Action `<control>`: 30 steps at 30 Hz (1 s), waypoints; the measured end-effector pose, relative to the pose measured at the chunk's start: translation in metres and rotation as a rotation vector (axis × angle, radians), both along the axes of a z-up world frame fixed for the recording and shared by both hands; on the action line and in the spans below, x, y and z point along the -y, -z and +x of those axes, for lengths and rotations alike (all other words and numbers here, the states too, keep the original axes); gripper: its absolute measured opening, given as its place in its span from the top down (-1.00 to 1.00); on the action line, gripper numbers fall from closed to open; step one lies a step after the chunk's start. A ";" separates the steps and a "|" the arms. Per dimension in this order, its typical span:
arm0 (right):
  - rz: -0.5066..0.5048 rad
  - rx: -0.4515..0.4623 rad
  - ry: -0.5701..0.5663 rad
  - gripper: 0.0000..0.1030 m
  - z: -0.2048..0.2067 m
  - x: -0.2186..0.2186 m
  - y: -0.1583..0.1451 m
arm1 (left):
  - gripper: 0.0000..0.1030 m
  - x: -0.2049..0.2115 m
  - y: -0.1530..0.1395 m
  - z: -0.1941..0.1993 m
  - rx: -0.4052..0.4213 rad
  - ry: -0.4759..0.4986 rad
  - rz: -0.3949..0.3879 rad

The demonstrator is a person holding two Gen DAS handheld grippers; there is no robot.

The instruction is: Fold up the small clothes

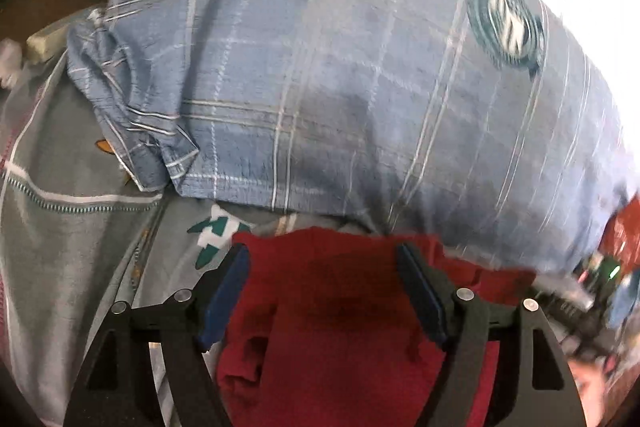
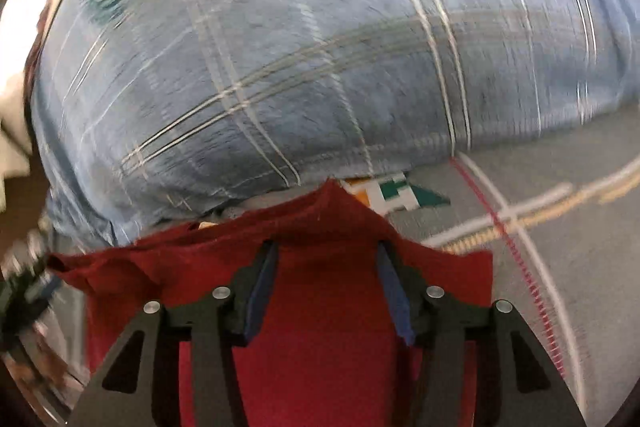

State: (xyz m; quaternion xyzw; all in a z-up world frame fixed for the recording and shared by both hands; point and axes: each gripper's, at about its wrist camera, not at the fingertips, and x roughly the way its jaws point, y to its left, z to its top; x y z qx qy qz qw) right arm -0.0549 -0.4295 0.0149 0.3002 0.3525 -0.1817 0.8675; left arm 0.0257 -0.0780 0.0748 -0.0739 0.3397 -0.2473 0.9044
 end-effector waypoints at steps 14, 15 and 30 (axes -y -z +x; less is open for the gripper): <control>-0.194 -0.053 -0.391 -0.07 0.080 -0.135 -0.027 | -0.46 -0.002 0.044 0.040 -0.217 -0.073 0.118; -0.208 -0.065 -0.400 -0.07 0.091 -0.140 -0.025 | -0.46 -0.006 0.042 0.039 -0.206 -0.078 0.125; -0.203 -0.145 -0.346 -0.09 0.108 -0.134 0.002 | -0.46 -0.013 0.035 0.026 -0.186 -0.093 0.148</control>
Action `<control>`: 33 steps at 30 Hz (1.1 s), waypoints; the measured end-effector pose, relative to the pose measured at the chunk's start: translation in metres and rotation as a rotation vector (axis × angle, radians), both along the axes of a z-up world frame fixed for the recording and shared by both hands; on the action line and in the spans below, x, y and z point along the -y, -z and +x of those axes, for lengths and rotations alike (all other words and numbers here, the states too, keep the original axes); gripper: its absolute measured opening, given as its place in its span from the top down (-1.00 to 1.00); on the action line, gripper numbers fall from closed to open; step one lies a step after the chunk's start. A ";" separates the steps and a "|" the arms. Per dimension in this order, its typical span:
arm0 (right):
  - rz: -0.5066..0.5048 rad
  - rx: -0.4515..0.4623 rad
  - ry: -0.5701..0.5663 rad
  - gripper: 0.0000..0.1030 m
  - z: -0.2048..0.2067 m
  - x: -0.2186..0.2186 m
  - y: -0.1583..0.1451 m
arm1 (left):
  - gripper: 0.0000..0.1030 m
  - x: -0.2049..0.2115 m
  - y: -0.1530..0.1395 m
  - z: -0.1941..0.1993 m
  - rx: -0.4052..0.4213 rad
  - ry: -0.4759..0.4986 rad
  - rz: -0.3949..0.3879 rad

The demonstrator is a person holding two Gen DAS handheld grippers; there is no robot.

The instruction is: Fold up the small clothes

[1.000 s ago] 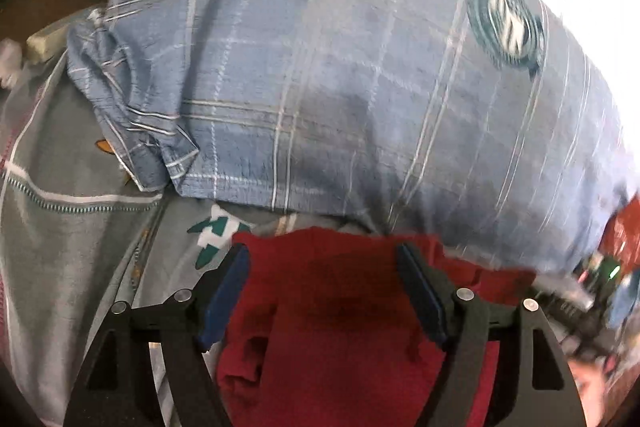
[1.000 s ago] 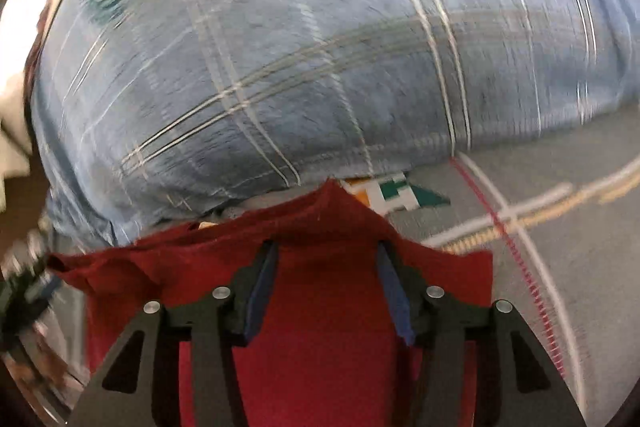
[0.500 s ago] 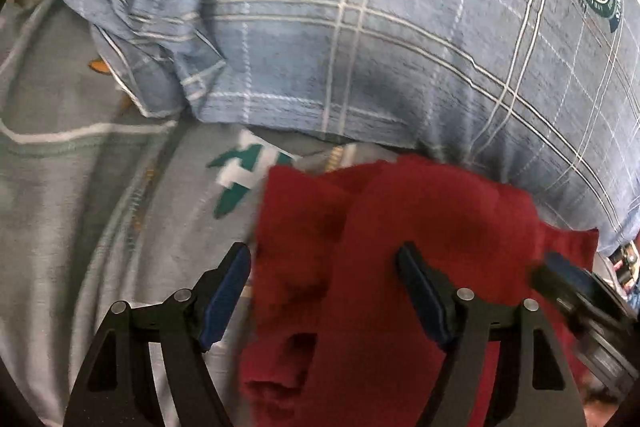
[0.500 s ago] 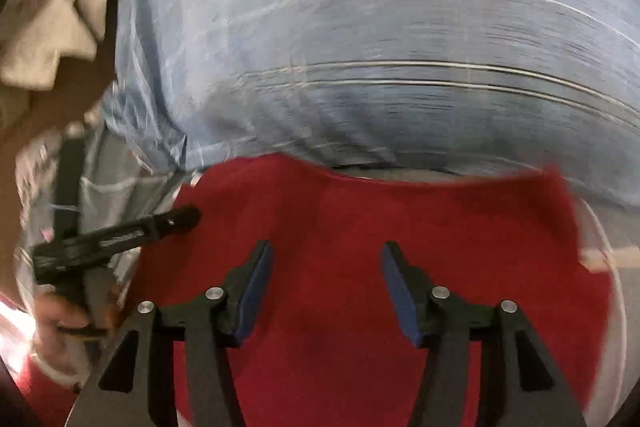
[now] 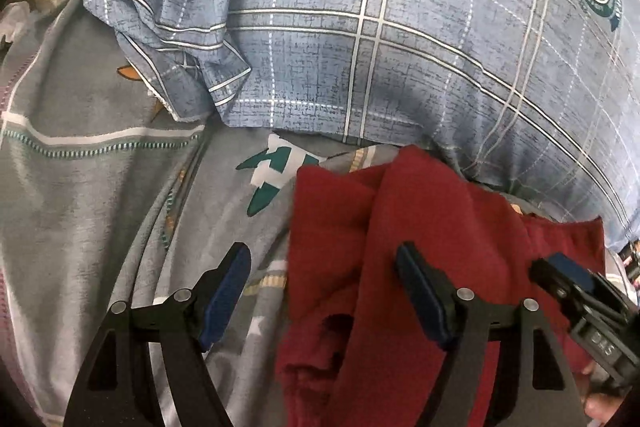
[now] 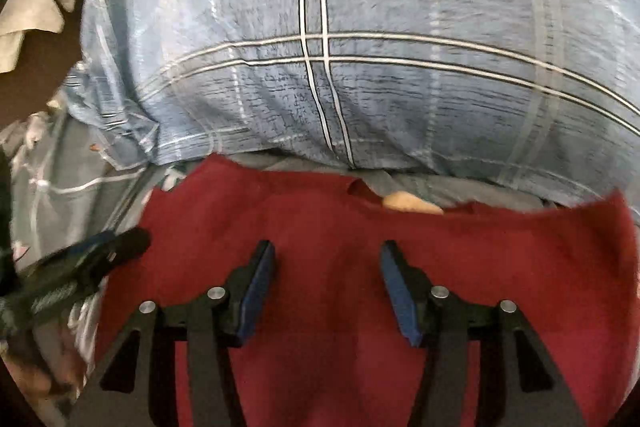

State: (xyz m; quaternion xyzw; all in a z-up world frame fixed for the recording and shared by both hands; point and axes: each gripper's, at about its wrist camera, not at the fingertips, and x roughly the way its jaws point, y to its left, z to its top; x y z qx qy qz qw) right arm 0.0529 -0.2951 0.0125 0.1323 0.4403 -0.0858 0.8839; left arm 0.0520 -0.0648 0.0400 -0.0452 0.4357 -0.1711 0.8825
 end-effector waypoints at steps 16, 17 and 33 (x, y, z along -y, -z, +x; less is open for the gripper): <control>0.040 0.007 0.279 -0.25 -0.115 0.094 -0.020 | -0.47 -0.066 -0.020 -0.063 -0.092 -0.057 -0.113; 0.032 0.022 0.280 -0.31 -0.119 0.091 -0.023 | -0.47 -0.067 -0.017 -0.066 -0.097 -0.060 -0.103; 0.061 -0.016 0.114 -0.53 -0.065 0.016 -0.042 | -0.47 -0.052 0.012 -0.060 -0.099 -0.044 -0.041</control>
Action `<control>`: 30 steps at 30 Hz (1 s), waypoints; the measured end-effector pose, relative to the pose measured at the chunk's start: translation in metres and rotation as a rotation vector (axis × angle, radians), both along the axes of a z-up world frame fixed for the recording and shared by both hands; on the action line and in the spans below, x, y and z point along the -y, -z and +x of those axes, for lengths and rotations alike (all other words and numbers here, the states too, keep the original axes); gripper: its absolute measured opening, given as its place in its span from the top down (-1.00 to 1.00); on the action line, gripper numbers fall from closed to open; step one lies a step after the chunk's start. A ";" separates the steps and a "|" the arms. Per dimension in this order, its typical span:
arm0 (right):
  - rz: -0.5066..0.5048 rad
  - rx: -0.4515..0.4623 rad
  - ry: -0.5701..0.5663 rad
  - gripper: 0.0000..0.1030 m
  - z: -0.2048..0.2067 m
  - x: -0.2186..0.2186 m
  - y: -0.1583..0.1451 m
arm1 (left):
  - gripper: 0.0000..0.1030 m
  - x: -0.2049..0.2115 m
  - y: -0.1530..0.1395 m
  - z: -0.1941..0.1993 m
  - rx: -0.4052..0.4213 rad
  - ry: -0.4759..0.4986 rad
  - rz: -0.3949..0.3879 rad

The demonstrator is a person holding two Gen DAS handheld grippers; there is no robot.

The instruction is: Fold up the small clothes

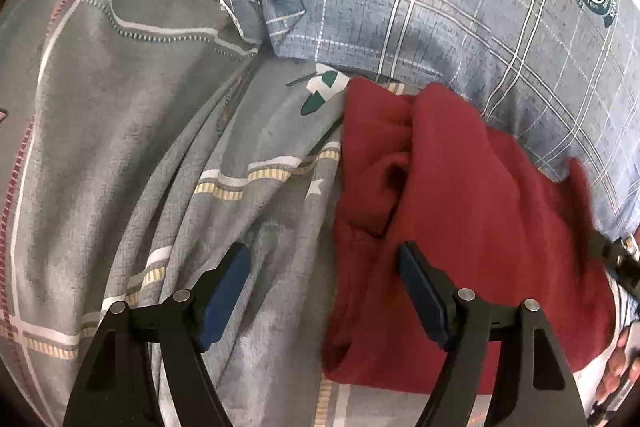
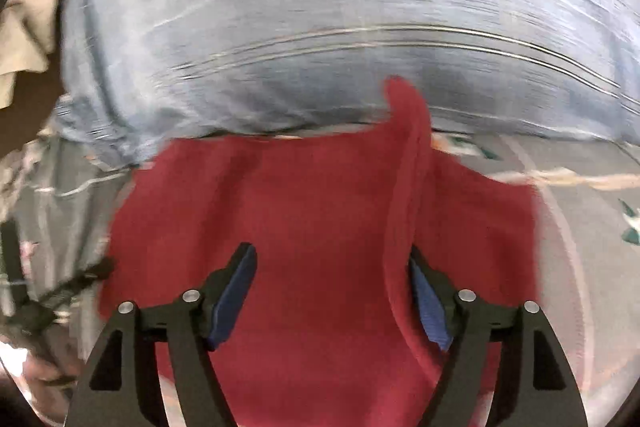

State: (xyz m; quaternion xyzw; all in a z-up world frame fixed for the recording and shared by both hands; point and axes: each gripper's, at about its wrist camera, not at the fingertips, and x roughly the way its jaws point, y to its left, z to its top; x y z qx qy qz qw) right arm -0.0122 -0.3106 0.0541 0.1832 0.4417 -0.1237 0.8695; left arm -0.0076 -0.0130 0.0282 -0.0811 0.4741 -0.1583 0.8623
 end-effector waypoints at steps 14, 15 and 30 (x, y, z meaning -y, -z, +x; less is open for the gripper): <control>-0.200 -0.061 -0.060 -0.50 0.038 -0.031 0.005 | -0.48 0.001 0.004 0.014 -0.022 0.011 -0.014; -0.195 -0.061 -0.033 -0.50 0.029 -0.022 0.006 | -0.48 0.001 0.004 0.013 -0.021 0.011 -0.016; -0.064 -0.080 0.279 -0.43 -0.083 0.096 0.027 | -0.48 0.000 0.007 0.013 -0.031 0.006 -0.023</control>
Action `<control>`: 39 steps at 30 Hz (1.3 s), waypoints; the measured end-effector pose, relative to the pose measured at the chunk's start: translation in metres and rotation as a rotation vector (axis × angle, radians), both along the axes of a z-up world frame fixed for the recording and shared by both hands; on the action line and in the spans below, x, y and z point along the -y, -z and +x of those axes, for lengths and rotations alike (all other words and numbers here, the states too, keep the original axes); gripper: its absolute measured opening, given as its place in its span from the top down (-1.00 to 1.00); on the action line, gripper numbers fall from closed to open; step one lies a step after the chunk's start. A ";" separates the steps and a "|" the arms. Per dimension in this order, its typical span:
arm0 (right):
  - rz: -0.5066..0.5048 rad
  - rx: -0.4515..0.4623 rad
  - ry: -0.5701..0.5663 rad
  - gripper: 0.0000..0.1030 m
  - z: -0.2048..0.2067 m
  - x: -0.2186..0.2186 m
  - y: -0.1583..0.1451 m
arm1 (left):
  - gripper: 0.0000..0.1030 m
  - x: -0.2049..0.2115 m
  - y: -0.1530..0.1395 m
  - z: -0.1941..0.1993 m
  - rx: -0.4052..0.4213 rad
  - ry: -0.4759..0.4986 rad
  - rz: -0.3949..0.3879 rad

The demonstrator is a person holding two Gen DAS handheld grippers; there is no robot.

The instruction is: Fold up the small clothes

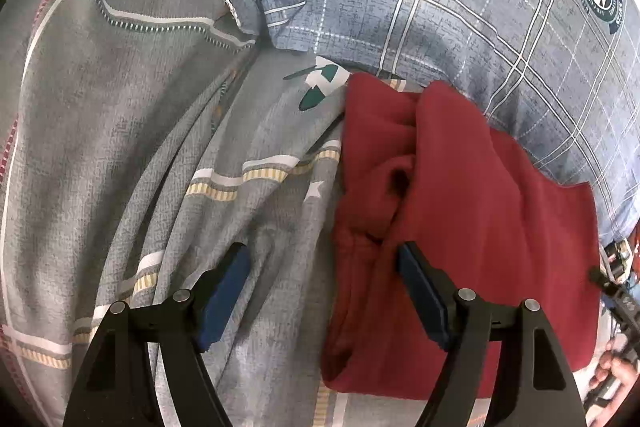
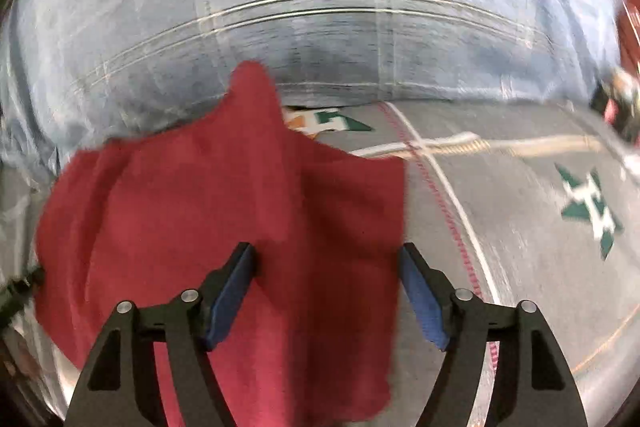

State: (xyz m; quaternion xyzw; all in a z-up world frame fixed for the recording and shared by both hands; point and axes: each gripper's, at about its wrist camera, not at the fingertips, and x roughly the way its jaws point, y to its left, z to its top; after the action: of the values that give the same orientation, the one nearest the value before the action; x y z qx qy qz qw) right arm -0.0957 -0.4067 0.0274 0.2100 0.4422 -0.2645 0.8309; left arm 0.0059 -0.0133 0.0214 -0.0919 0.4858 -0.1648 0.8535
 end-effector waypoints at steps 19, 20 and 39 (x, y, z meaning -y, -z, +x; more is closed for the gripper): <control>0.067 0.061 -0.369 -0.52 0.130 -0.140 -0.044 | -0.48 -0.016 -0.004 0.002 -0.033 0.005 -0.073; 0.093 0.062 -0.425 -0.55 0.143 -0.158 -0.044 | -0.48 -0.017 -0.004 0.002 -0.033 0.007 -0.074; -0.073 -0.087 -0.588 0.22 0.242 -0.251 0.025 | -0.48 -0.012 -0.004 0.001 -0.020 0.045 -0.122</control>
State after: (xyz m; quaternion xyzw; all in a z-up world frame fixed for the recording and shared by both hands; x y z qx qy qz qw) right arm 0.1463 -0.1556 0.0026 0.0315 0.5096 -0.0369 0.8590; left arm 0.0069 -0.0010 0.0255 -0.1344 0.4853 -0.2125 0.8374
